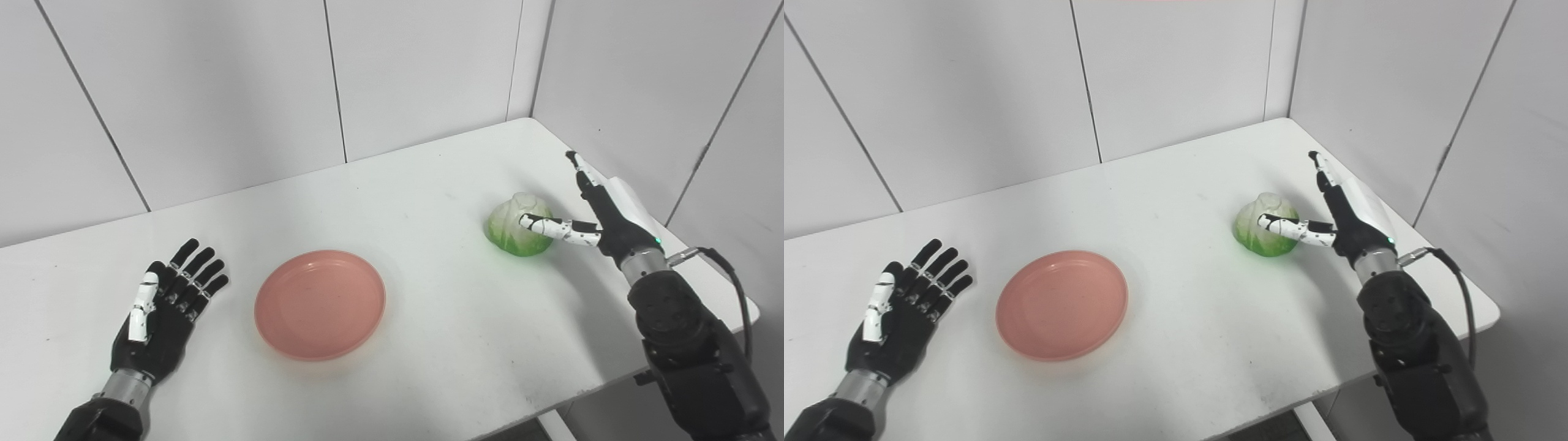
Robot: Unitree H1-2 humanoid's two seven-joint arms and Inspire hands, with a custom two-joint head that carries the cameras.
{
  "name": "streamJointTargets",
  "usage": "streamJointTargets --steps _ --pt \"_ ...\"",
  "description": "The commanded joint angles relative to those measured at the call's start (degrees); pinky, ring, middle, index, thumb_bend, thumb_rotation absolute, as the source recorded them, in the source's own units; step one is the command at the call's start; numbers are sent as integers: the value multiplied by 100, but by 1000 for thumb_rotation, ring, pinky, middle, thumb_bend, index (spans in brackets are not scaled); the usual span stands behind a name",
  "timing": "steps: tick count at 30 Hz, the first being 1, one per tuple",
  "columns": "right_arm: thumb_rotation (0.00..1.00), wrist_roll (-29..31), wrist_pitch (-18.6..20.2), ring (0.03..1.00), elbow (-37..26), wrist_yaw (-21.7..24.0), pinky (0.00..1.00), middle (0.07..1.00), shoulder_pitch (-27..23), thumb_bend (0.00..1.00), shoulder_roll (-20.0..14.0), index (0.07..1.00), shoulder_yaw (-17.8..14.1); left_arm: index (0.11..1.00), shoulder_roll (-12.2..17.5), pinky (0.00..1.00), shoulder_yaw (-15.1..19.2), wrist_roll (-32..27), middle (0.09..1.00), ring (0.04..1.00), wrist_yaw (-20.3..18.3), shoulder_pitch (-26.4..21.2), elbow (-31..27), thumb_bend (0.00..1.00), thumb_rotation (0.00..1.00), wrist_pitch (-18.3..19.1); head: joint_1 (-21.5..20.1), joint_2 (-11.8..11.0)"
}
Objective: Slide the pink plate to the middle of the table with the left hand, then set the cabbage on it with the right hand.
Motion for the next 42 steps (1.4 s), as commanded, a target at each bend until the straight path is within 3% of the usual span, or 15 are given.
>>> streamJointTargets --steps 1,7,12,18,25,36,42 --pt "605 27 -317 1000 26 -179 908 1000 -274 1000 -203 1000 -3 879 37 860 9 68 882 869 29 584 241 462 826 133 15 12" --pt "584 49 -409 987 268 -270 893 1000 -344 1000 -279 1000 123 883 26 871 1 76 887 875 101 641 77 460 822 239 26 43" --pt "615 -99 -750 984 623 -474 883 1000 -411 1000 -380 1000 310 897 36 890 -6 40 900 888 63 661 16 467 807 279 32 64" --pt "615 -106 -791 999 769 -520 895 1000 -474 1000 -458 1000 442 898 41 890 -8 29 899 884 89 691 -63 469 811 348 34 96" --pt "581 -39 -533 1000 861 -300 943 1000 -609 1000 -520 1000 596 896 45 880 -11 34 896 879 124 737 -169 457 823 394 45 142" --pt "570 -133 -256 995 1233 14 870 1000 -932 1000 -669 1000 909 895 61 867 -37 58 898 880 169 820 -378 453 847 450 59 209" --pt "541 -261 -71 928 1458 109 744 1000 -1105 1000 -733 1000 1027 902 50 881 -33 29 905 888 201 859 -511 461 828 545 70 231"
